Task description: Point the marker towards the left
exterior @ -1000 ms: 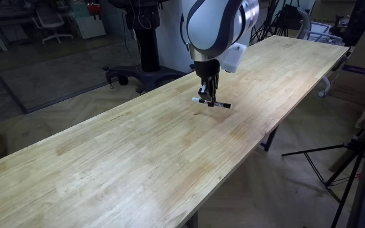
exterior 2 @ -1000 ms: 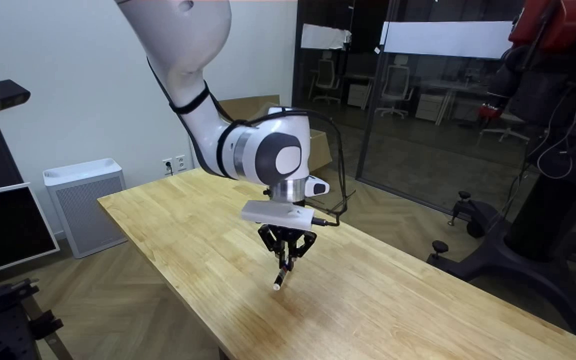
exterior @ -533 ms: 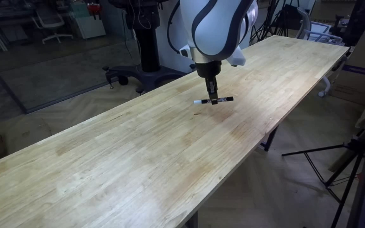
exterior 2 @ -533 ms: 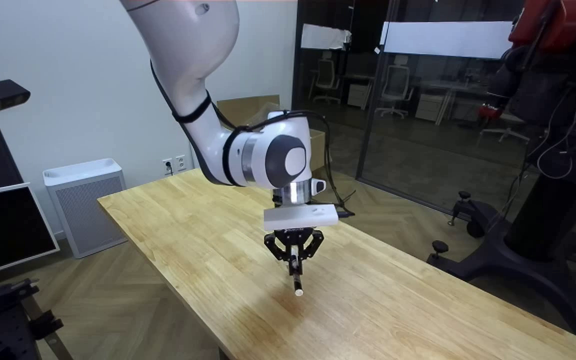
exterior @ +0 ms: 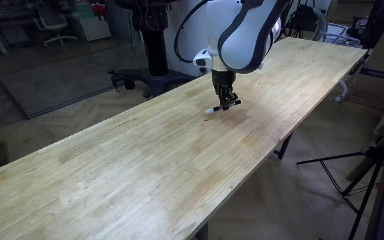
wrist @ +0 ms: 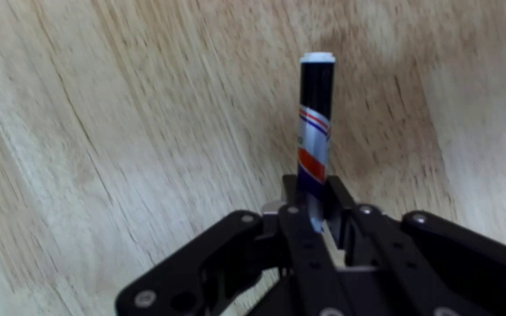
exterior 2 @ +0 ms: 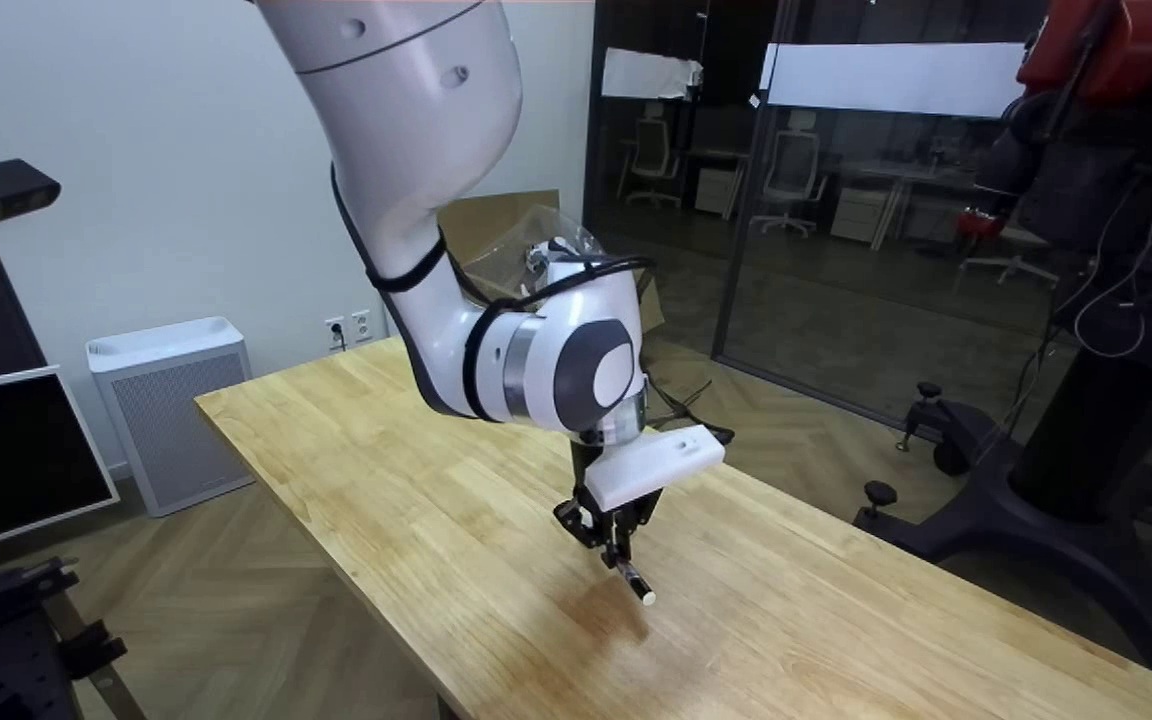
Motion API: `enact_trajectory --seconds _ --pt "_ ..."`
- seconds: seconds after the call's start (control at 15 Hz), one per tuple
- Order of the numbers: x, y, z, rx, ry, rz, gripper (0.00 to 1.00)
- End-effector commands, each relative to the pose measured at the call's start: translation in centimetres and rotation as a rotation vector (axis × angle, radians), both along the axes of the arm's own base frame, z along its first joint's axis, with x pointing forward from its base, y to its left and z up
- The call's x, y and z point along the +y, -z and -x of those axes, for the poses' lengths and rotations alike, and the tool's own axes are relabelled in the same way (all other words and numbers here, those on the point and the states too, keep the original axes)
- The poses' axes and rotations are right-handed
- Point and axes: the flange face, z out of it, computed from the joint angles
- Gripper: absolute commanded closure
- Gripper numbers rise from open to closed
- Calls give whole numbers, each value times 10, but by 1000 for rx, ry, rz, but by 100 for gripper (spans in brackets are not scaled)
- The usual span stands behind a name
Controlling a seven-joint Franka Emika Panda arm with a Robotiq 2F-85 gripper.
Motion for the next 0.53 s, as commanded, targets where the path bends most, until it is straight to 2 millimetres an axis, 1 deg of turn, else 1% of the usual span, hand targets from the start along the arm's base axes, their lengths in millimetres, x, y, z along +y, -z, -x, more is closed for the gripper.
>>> enact_trajectory --seconds 0.0,0.27,0.47 --pt "-1 1 -1 -6 -41 -69 96" --pt "0 4 -3 3 46 -144 96" --pt "0 8 -5 11 90 -159 96"
